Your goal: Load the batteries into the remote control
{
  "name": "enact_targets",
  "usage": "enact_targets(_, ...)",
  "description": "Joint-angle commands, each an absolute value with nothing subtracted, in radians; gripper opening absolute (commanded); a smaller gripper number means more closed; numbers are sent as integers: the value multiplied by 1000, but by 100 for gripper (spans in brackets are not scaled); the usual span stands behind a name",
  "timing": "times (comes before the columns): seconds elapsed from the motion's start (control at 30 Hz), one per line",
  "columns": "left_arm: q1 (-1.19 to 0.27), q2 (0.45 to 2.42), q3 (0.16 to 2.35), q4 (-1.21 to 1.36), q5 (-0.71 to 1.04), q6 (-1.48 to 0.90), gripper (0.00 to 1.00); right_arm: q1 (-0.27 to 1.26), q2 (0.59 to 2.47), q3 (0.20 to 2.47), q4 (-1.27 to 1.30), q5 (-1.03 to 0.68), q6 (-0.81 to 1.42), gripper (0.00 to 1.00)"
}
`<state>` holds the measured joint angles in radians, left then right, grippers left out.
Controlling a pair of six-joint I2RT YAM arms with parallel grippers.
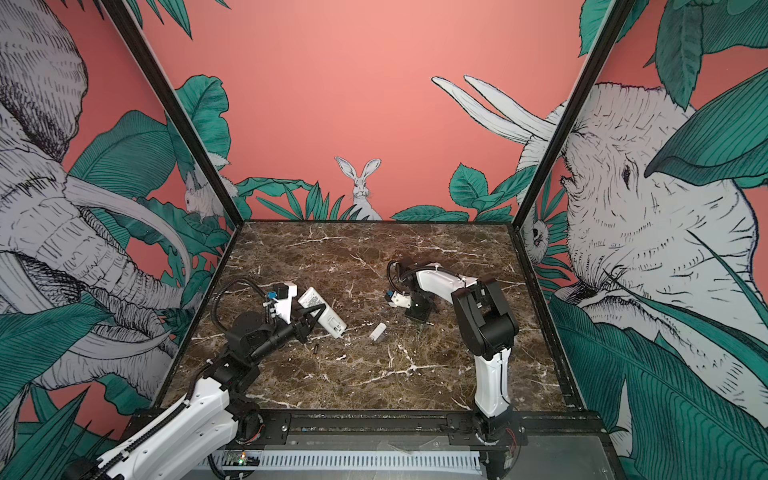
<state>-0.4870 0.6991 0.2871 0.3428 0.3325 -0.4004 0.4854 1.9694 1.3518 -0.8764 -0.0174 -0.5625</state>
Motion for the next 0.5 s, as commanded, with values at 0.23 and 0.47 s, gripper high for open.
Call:
enact_targets(0.23,-481,700,316,344,338,-408,0,411,1793,1142,-649,-120,-445,48)
enact_targets(0.47,-482,713,326,334,342,-412,0,388,1787,1107,-653,-92,-438,43)
